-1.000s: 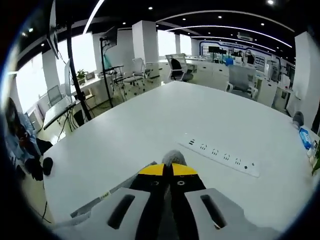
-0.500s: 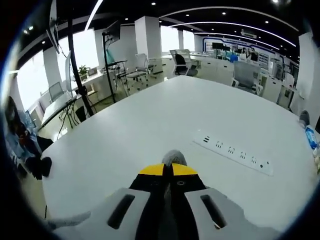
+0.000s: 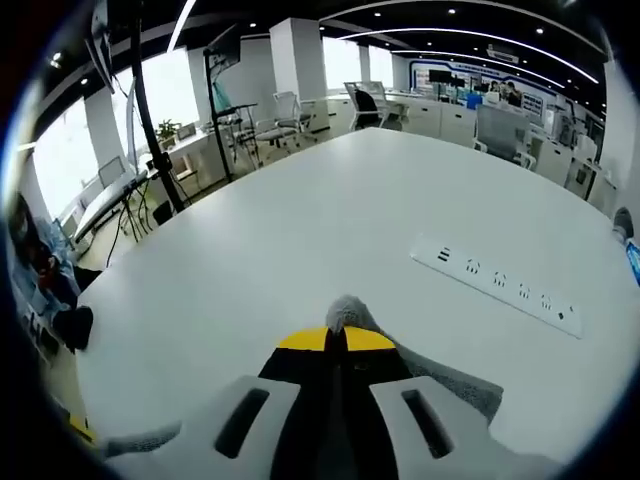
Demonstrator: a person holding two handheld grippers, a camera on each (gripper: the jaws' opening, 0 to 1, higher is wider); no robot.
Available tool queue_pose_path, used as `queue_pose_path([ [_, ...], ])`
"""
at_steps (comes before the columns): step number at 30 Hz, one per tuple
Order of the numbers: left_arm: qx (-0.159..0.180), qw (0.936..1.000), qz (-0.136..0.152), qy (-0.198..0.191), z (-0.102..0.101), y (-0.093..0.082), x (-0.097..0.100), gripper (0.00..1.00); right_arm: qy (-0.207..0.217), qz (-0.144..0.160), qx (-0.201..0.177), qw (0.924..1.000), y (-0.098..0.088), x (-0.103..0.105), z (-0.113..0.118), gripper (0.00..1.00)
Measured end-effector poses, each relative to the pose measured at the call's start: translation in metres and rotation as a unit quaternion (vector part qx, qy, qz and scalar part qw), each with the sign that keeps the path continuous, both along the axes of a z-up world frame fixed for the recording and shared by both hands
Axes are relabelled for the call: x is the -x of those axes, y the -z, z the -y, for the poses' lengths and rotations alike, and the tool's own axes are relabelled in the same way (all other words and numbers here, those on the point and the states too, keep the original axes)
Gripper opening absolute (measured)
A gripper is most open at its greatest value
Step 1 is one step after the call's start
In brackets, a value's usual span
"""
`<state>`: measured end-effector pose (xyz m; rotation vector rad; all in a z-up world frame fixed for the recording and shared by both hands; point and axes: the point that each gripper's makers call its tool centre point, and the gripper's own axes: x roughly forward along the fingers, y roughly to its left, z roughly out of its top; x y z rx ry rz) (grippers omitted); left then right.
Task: Fold the towel on the table until its edges align and the towel forms a compact rectangular stack.
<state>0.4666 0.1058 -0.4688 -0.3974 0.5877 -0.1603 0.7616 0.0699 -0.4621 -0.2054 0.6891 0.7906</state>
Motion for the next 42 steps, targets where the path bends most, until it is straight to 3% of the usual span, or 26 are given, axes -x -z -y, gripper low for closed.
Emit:
queue_pose_path([
  [3,0.006,0.9998,-0.017,-0.002,-0.008,0.017,0.000,0.04,-0.001,-0.001,-0.001,1.0000,0.008,-0.005,-0.005,0.01],
  [12,0.008,0.9987,-0.050,0.004,-0.009,0.036,0.000,0.08,-0.012,-0.014,-0.001,0.9998,0.028,0.000,-0.011,0.06],
  [16,0.000,0.9992,-0.039,0.011,-0.009,0.028,-0.003,0.15,-0.018,-0.008,-0.001,0.9998,0.025,-0.001,-0.009,0.13],
  [23,-0.067,0.9960,0.011,0.059,-0.001,0.004,-0.018,0.34,-0.018,0.002,-0.001,0.9998,0.015,-0.007,0.004,0.28],
  [28,-0.066,0.9937,0.033,0.084,0.013,-0.008,-0.025,0.41,-0.015,0.002,-0.001,0.9999,0.011,-0.008,0.013,0.31],
  [34,-0.084,0.9882,0.039,0.121,0.035,-0.017,-0.027,0.49,-0.010,0.005,-0.004,0.9999,0.004,-0.011,0.023,0.35],
  [42,-0.091,0.9810,0.036,0.167,0.061,-0.011,-0.024,0.55,0.001,0.007,-0.006,1.0000,0.002,-0.014,0.041,0.36],
])
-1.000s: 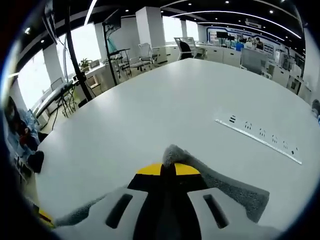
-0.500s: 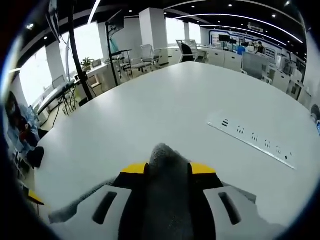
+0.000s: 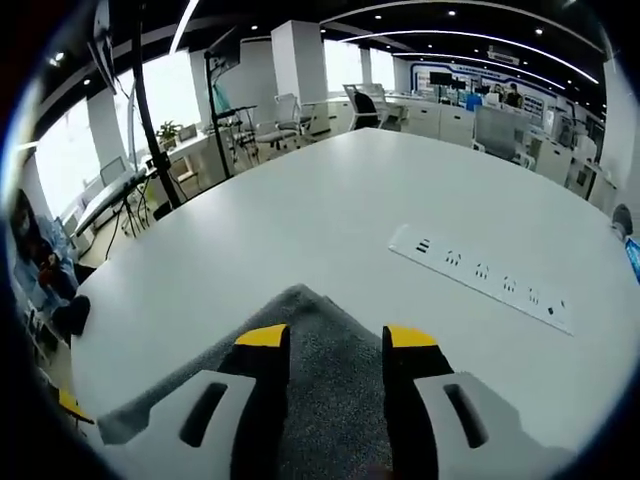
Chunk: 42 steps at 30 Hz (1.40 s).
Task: Fold the towel on the table until its edges align and the towel forms a compact rectangular stack.
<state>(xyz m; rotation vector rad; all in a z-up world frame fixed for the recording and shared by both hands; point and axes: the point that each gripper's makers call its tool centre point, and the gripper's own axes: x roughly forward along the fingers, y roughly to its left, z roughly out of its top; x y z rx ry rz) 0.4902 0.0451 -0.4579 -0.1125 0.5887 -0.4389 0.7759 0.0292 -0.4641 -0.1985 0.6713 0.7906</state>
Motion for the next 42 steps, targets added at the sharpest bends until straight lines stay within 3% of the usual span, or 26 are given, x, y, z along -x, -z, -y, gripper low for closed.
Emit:
queue_pose_path([
  [9,-0.010,0.9991,-0.001,0.041,0.024,0.002,-0.001,0.64,0.018,-0.014,-0.001,0.9997,0.007,-0.001,0.026,0.38],
  [15,-0.018,0.9967,-0.005,0.079,0.046,0.004,0.002,0.64,0.026,-0.021,0.003,0.9994,0.010,0.008,0.042,0.38],
  [22,-0.027,0.9916,-0.014,0.125,0.072,0.009,0.006,0.63,0.034,-0.022,0.006,0.9992,0.016,0.002,0.060,0.38],
  [31,-0.054,0.9834,-0.026,0.171,0.104,0.016,0.014,0.54,0.049,-0.033,0.010,0.9982,0.023,0.002,0.077,0.35],
  [42,-0.083,0.9730,-0.051,0.209,0.115,0.032,0.021,0.41,0.065,-0.049,0.002,0.9967,0.038,0.002,0.087,0.33],
])
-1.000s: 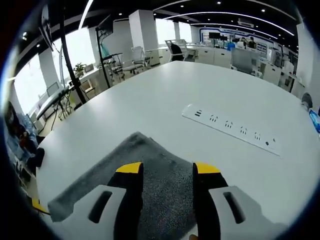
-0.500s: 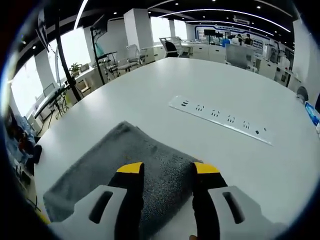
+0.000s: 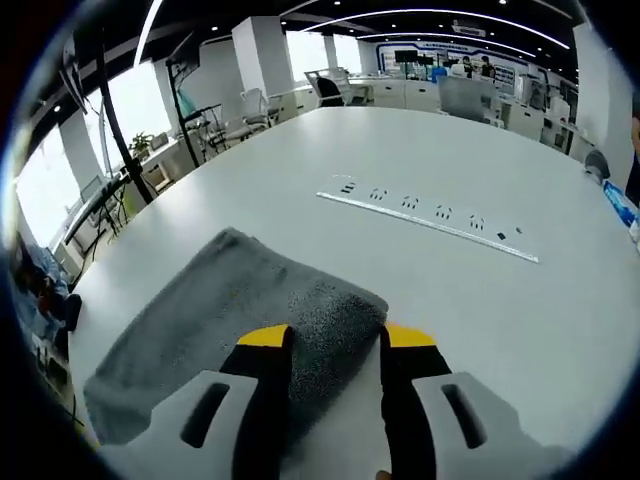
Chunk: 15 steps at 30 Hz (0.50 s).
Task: Fold the towel on the table until its edges align and the towel forms a compact rectangular stack.
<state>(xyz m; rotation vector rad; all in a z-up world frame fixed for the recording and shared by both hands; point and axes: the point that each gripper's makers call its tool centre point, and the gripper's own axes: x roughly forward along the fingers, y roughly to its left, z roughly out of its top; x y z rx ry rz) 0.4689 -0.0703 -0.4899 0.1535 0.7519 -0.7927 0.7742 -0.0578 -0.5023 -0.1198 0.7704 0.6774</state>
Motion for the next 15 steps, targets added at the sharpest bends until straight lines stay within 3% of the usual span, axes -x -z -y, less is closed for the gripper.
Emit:
queue_pose_path([
  [7,-0.034,0.9993,-0.005,0.014,-0.001,0.018,-0.002,0.36,0.006,-0.017,-0.018,0.9997,0.004,0.006,0.001,0.22],
  [11,-0.054,0.9984,-0.001,0.013,-0.003,0.018,-0.007,0.30,-0.003,-0.017,-0.024,0.9996,0.003,0.009,-0.004,0.12],
  [15,-0.063,0.9980,0.001,0.008,-0.004,0.020,-0.011,0.24,-0.003,-0.017,-0.027,0.9995,0.004,0.007,-0.003,0.07],
])
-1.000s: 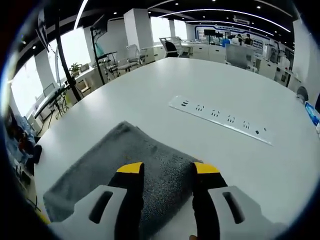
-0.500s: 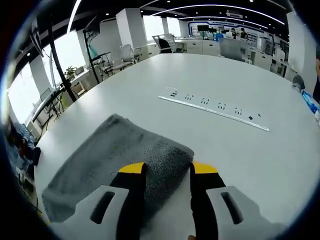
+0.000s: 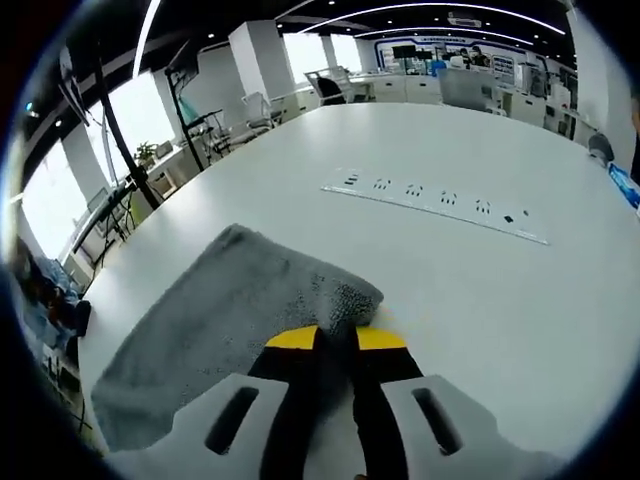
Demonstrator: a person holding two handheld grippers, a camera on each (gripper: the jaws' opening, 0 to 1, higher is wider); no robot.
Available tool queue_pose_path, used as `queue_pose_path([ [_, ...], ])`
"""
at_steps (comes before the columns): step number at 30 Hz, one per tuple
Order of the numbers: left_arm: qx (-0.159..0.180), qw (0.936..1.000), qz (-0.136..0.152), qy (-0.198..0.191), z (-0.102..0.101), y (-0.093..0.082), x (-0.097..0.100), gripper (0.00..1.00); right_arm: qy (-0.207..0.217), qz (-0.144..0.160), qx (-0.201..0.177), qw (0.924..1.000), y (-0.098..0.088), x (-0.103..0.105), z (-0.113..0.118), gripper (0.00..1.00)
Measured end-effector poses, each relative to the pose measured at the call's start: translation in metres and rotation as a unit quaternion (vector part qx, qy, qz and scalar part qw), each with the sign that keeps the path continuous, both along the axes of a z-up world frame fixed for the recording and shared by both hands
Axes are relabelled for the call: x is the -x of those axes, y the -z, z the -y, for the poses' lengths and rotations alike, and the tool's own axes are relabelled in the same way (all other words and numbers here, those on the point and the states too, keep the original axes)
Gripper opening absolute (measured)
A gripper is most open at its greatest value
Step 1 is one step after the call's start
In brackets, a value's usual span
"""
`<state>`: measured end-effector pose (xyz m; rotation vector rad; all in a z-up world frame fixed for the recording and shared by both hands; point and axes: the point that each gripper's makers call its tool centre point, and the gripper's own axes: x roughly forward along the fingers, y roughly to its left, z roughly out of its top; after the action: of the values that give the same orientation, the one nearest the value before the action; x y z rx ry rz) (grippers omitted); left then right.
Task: Fold the towel on the table until its edges align and the towel forms a compact rectangular stack.
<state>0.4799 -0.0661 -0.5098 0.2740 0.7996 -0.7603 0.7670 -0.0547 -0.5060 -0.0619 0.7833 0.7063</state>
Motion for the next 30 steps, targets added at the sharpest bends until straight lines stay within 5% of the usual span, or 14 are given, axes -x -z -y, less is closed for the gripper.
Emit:
queue_pose_path([
  [12,-0.001,0.9994,-0.001,0.035,0.038,0.002,-0.004,0.20,0.013,0.003,0.001,0.9999,0.001,-0.003,0.031,0.05],
  [30,0.004,0.9849,-0.001,0.173,0.146,0.003,0.012,0.19,0.073,0.000,0.015,0.9972,0.001,0.011,0.152,0.05],
])
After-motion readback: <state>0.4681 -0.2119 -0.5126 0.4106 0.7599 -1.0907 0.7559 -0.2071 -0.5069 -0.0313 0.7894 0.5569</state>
